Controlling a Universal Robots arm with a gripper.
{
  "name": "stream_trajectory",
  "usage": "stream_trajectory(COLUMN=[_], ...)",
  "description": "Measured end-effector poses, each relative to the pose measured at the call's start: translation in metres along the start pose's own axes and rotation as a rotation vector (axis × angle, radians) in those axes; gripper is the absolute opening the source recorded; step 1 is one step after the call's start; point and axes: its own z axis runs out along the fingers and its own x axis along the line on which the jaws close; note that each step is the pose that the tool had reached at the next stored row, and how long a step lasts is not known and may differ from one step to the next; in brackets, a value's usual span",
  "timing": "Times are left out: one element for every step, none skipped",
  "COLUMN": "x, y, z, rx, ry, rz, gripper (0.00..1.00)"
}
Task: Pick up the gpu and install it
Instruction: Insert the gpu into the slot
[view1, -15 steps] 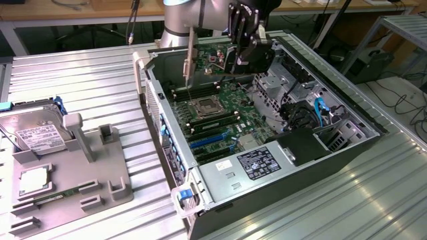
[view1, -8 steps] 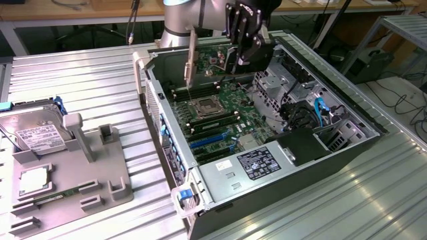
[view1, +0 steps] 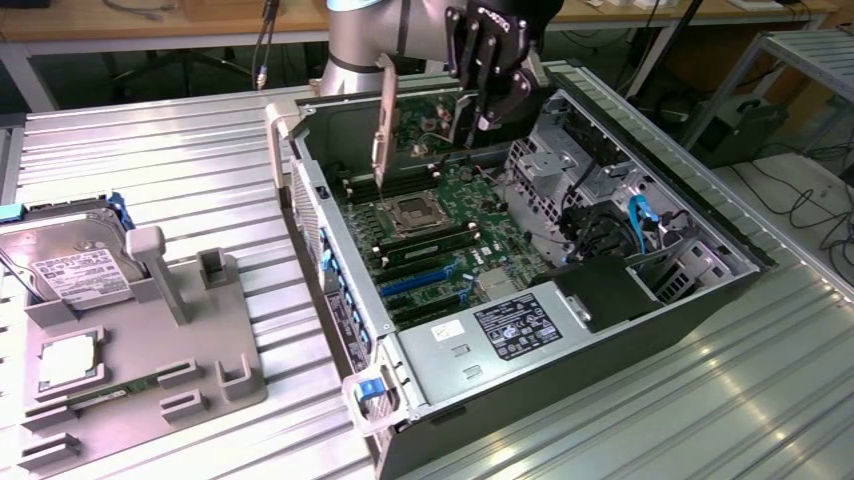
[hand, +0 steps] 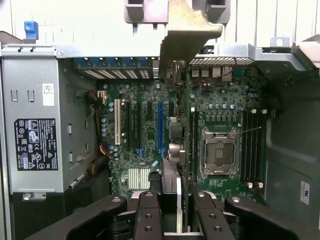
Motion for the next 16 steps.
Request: stream_trajectory(x=[0.0, 0.0, 0.0, 0.0, 0.0, 0.0, 0.0, 0.0, 0.0, 0.0, 0.0, 0.0, 0.0, 0.0, -0.0001, -0.0001], y=[0.0, 0.0, 0.0, 0.0, 0.0, 0.0, 0.0, 0.0, 0.0, 0.0, 0.0, 0.0, 0.0, 0.0, 0.0, -0.0001], z=[0.0, 0.0, 0.0, 0.0, 0.0, 0.0, 0.0, 0.0001, 0.0002, 0.0006, 0.001, 0.0018, 0.0029, 0.0041, 0.0054, 0.0065], rx=[0.0, 0.0, 0.0, 0.0, 0.0, 0.0001, 0.0001, 0.0001, 0.0001, 0.0002, 0.0001, 0.0004, 0.0007, 0.0007, 0.0007, 0.0007], ry=[0.0001, 0.0002, 0.0002, 0.0003, 0.0004, 0.0004, 0.0005, 0.0006, 0.0005, 0.0007, 0.0013, 0.0015, 0.0014, 0.0014, 0.0014, 0.0014], rz=[-0.01, -0.02, -0.031, -0.042, -0.052, -0.062, -0.073, -0.08, -0.087, -0.093, -0.097, -0.107, -0.11, -0.109, -0.102, -0.091], gripper=[0.28, 0.28, 0.28, 0.28, 0.28, 0.28, 0.28, 0.28, 0.28, 0.28, 0.28, 0.28, 0.28, 0.28, 0.28, 0.28])
